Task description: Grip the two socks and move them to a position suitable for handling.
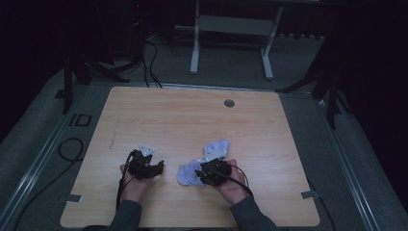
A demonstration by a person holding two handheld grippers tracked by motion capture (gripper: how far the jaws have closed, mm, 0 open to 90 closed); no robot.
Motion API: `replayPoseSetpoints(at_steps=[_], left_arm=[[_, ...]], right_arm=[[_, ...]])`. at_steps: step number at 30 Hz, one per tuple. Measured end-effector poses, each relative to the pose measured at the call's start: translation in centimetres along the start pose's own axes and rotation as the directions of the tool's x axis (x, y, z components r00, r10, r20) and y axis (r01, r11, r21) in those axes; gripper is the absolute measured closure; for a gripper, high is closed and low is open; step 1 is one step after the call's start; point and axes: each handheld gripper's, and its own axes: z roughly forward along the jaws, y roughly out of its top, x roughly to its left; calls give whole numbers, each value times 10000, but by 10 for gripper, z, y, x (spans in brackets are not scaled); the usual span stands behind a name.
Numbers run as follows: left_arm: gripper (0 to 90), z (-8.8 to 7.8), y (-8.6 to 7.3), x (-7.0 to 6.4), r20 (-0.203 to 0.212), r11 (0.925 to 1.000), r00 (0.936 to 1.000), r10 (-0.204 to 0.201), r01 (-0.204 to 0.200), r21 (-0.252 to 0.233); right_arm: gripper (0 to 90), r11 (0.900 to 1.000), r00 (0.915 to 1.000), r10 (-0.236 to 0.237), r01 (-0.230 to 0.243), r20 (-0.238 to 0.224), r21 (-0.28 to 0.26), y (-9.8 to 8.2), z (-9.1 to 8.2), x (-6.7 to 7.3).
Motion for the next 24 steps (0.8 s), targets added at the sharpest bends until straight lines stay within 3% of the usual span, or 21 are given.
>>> replayPoseSetpoints(at_steps=[11, 21, 24], left_arm=[[374, 0, 0, 0, 11, 10000, 10000, 4, -4, -6], [377, 0, 0, -1, 31, 10000, 10000, 31, -31, 53], [393, -1, 1, -2, 32, 10000, 10000, 57, -57, 67]], right_arm=[[754, 9987, 9984, -289, 309, -490, 402, 20, 24, 16], [706, 9910, 9955, 311, -191, -891, 1322, 20, 56, 12], [706, 9914, 9951, 410, -292, -905, 1274, 18, 58, 12]])
